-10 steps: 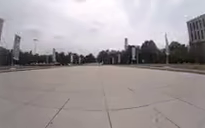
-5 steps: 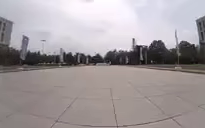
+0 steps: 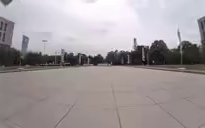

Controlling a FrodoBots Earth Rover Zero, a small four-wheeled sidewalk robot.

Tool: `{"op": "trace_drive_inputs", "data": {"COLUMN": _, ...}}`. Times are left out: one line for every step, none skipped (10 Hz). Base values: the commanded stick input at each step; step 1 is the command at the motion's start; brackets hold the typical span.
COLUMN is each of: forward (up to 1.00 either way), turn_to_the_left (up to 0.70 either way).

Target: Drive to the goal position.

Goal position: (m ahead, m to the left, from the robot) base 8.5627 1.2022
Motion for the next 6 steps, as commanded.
{"op": "trace_drive_inputs", "data": {"forward": 0.70, "turn_to_the_left": 0.01}}
{"op": "trace_drive_inputs", "data": {"forward": 0.70, "turn_to_the_left": 0.02}}
{"op": "trace_drive_inputs", "data": {"forward": 0.70, "turn_to_the_left": 0.02}}
{"op": "trace_drive_inputs", "data": {"forward": 0.70, "turn_to_the_left": 0.01}}
{"op": "trace_drive_inputs", "data": {"forward": 0.70, "turn_to_the_left": 0.01}}
{"op": "trace_drive_inputs", "data": {"forward": 0.70, "turn_to_the_left": 0.01}}
